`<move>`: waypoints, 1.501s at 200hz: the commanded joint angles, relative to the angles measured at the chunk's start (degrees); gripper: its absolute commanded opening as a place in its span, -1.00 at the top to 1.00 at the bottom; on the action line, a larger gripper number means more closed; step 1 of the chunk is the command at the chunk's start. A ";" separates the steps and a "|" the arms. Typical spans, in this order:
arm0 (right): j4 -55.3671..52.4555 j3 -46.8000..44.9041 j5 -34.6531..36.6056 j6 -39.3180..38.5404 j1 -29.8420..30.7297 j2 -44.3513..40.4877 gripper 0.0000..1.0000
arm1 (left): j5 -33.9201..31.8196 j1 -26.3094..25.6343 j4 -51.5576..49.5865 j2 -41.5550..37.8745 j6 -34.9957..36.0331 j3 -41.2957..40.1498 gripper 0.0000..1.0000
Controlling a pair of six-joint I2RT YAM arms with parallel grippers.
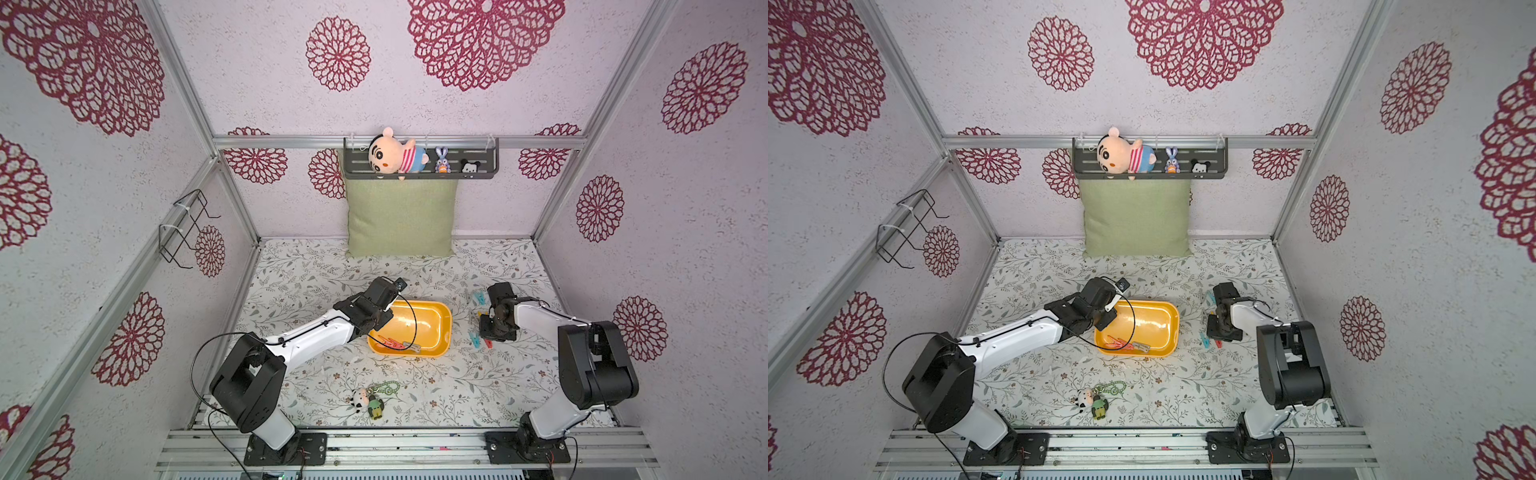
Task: Take the clothespins out of the storage box
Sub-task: Place the clothespin at the center of the board, then pick up the clothespin from the storage box.
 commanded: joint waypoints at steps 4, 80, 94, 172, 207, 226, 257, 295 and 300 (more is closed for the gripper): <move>-1.50 0.96 1.55 -0.78 -0.51 -1.21 0.59 | -0.94 -1.07 -2.84 -0.34 1.58 0.19 1.00; -8.32 5.87 -2.00 0.34 -0.38 -14.49 0.39 | -1.10 -1.06 -2.59 -0.42 1.51 0.12 1.00; -8.81 6.11 -4.13 0.88 0.05 -19.10 0.38 | -1.01 -1.06 -2.74 -0.34 1.52 0.21 1.00; 10.28 -6.19 -14.44 9.28 20.86 -39.39 0.41 | -0.78 -1.09 -2.83 0.02 1.33 0.29 1.00; 21.85 -10.97 -11.76 11.61 29.72 -33.06 0.42 | -0.80 -1.14 -2.76 -0.15 1.39 0.21 1.00; 25.06 -9.90 -9.85 11.12 32.94 -26.38 0.42 | -0.75 -1.15 -2.82 -0.25 1.41 0.19 1.00; 28.78 -8.90 -7.62 11.38 34.47 -18.70 0.45 | -0.56 -1.08 -4.07 -0.16 2.40 1.22 1.00; 29.01 -9.47 -1.82 13.61 33.90 -18.50 0.47 | -4.03 -1.16 -8.52 0.46 10.07 5.42 1.00; 29.62 -9.83 -2.26 13.84 33.73 -18.54 0.47 | -4.72 -1.16 -8.76 0.46 11.61 5.73 1.00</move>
